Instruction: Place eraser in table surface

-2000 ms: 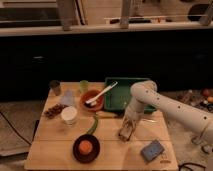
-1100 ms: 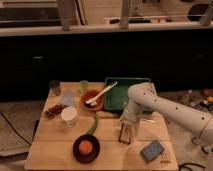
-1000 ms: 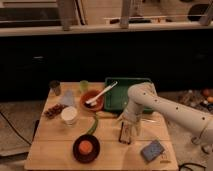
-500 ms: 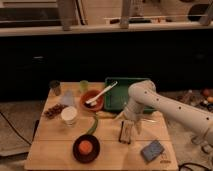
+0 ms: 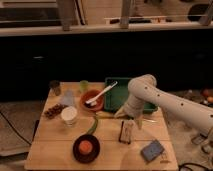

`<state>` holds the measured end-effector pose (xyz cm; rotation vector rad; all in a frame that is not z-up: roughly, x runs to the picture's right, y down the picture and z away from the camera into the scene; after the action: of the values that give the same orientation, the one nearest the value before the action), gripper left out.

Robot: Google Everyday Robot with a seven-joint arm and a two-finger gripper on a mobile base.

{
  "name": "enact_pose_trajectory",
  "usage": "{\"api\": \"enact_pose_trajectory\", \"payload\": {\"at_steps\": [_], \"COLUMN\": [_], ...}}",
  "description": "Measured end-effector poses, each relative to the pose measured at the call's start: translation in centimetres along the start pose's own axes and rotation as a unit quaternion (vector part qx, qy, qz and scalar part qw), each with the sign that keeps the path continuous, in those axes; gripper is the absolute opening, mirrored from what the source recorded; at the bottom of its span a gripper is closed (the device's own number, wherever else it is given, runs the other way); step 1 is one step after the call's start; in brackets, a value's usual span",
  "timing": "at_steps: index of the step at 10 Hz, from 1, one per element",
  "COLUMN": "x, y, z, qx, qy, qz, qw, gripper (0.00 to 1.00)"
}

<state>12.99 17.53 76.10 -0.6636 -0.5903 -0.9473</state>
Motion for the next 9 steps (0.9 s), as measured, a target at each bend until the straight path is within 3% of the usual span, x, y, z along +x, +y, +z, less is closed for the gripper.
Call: {"api": "enact_pose_trajectory", "payload": {"at_steps": [4,9], "x": [1.1,1.2], "y": [-0.8,-0.8], "z": [-2.6,-2.9], "qx": [-0.001,-0.002], "qy": [0.024,0.028], "qz": [0.001,0.001], "qw": [0.9997,0.9996], "gripper": [0.8,0.8]}}
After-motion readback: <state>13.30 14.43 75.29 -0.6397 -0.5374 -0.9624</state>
